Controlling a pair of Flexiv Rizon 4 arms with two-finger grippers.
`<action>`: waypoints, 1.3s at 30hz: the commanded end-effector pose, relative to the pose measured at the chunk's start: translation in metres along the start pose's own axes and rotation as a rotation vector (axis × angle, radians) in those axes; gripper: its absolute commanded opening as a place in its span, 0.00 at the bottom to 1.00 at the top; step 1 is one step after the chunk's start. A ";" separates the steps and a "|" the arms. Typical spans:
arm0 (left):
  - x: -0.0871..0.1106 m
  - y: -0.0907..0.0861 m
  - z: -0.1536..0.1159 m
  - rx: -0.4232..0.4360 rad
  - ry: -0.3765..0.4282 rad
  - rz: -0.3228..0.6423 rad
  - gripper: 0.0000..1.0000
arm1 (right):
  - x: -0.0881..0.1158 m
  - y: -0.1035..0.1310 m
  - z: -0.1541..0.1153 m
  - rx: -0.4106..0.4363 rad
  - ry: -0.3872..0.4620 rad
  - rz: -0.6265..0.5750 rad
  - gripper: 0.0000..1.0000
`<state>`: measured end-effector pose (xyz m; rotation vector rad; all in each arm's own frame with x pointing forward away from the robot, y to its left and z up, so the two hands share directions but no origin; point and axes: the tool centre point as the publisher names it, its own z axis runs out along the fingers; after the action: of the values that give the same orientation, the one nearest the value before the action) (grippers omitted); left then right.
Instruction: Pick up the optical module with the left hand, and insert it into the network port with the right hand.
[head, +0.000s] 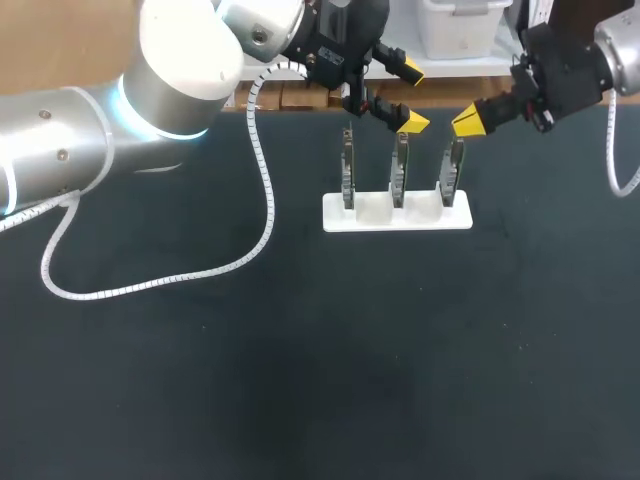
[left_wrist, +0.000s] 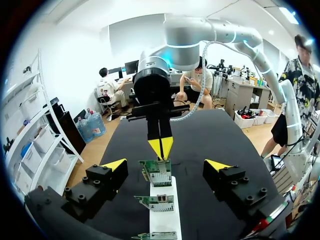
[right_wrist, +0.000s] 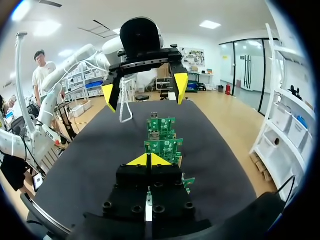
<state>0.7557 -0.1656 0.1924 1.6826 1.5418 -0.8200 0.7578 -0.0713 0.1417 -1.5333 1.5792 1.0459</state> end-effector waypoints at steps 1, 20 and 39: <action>-0.001 0.003 0.001 0.005 0.007 -0.002 1.00 | -0.002 0.000 -0.001 0.005 -0.004 -0.024 0.00; -0.001 0.003 0.001 0.005 0.007 -0.002 1.00 | -0.028 -0.001 -0.014 0.031 0.013 -0.078 1.00; -0.001 0.003 0.001 0.005 0.007 -0.002 1.00 | -0.028 -0.001 -0.014 0.031 0.013 -0.078 1.00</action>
<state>0.7557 -0.1656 0.1923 1.6827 1.5418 -0.8201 0.7633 -0.0712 0.1724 -1.5721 1.5240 0.9707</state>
